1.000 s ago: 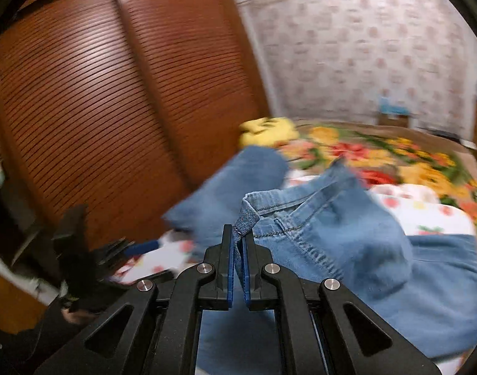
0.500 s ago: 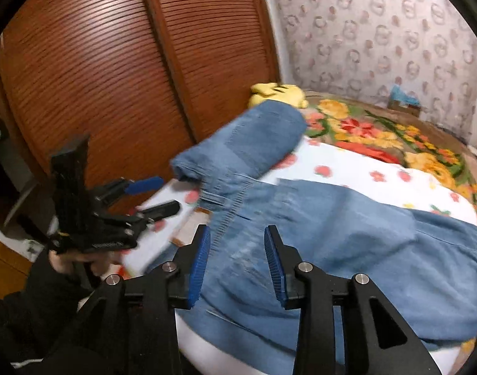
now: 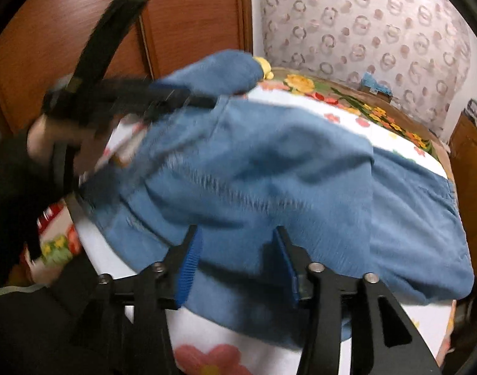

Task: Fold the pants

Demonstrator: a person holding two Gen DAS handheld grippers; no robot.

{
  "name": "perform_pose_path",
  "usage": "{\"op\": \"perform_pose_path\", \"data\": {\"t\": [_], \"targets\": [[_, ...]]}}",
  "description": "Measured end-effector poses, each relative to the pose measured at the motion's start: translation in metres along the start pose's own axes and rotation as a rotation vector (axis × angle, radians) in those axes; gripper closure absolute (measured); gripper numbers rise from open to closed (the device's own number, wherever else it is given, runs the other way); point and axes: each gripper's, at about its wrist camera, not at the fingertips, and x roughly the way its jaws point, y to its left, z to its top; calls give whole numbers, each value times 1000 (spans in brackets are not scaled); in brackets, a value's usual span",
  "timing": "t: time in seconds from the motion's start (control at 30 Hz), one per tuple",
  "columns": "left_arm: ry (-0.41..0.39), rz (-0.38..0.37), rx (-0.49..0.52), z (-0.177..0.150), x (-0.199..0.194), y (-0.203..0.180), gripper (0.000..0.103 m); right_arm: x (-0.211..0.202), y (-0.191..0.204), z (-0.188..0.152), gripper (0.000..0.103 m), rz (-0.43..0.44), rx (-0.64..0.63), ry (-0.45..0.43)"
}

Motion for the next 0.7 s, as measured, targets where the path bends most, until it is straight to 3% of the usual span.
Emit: {"op": "perform_pose_path", "data": {"t": [0.17,0.33,0.4,0.47,0.5,0.53,0.7], "targets": [[74,4,-58,12,32,14,36,23,16,-7,48,14,-18,18],[109,-17,-80,14,47,18,65,35,24,-12,48,5,-29,29],[112,0,-61,14,49,15,81,34,24,-14,48,2,-39,16],[105,-9,-45,14,49,13,89,33,25,-13,62,-4,-38,5],[98,-7,-38,13,47,13,93,32,26,-11,85,-2,-33,1],[77,-4,-26,13,41,9,94,30,19,-14,97,11,-22,-2],[-9,-1,16,20,7,-2,96,18,21,-13,102,47,6,-66]]}}
